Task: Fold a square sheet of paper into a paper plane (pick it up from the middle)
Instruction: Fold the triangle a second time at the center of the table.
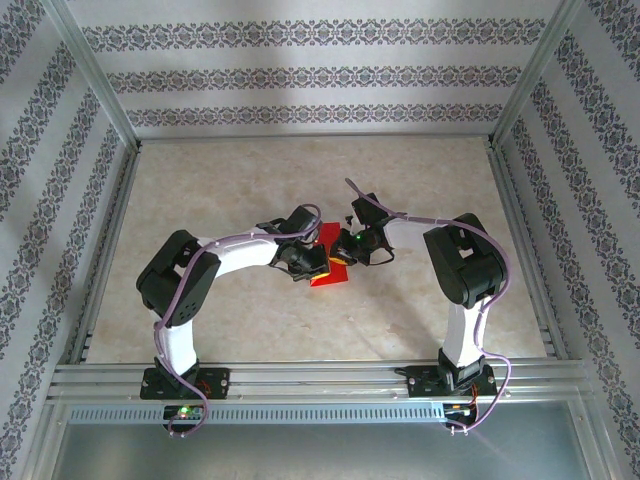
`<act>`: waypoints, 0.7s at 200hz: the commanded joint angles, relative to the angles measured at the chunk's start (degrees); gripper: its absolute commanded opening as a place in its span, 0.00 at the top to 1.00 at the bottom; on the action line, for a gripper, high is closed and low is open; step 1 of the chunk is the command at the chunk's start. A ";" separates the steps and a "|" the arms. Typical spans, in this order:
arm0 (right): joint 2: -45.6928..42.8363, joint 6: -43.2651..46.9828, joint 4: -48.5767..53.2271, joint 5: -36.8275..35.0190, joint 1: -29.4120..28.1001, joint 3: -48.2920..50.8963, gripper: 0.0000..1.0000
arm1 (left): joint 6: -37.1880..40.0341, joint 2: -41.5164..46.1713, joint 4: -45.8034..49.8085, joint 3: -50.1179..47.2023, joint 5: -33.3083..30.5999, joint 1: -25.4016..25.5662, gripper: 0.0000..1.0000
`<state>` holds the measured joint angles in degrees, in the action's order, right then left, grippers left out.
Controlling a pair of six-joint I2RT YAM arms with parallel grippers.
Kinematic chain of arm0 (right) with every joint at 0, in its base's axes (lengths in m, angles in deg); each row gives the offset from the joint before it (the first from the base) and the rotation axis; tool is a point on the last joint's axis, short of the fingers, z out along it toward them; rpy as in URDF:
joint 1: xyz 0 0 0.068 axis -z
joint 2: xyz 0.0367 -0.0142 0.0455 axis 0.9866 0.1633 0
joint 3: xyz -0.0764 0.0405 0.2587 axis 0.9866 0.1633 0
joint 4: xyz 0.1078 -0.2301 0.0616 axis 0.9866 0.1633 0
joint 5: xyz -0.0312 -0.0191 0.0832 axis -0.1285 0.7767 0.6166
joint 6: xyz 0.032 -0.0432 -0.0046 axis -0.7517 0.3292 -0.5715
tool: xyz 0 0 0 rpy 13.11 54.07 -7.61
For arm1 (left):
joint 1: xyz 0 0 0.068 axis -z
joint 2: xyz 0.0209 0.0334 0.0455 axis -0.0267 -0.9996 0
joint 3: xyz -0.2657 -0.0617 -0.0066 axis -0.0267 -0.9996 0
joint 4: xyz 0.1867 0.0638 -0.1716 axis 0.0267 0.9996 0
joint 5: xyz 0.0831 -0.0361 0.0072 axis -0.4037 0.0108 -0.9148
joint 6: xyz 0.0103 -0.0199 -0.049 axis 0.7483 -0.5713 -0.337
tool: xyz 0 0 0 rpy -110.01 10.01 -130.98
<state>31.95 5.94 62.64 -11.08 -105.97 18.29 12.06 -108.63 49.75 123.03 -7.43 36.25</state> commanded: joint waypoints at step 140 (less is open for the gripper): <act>4.02 0.92 8.00 -6.28 -0.56 1.25 0.89 | 1.06 0.42 -0.16 -6.65 -2.09 0.10 0.92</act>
<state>32.12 5.98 63.30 -11.08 -105.99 17.90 12.50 -108.79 46.84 119.38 -9.04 36.25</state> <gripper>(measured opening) 0.111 0.085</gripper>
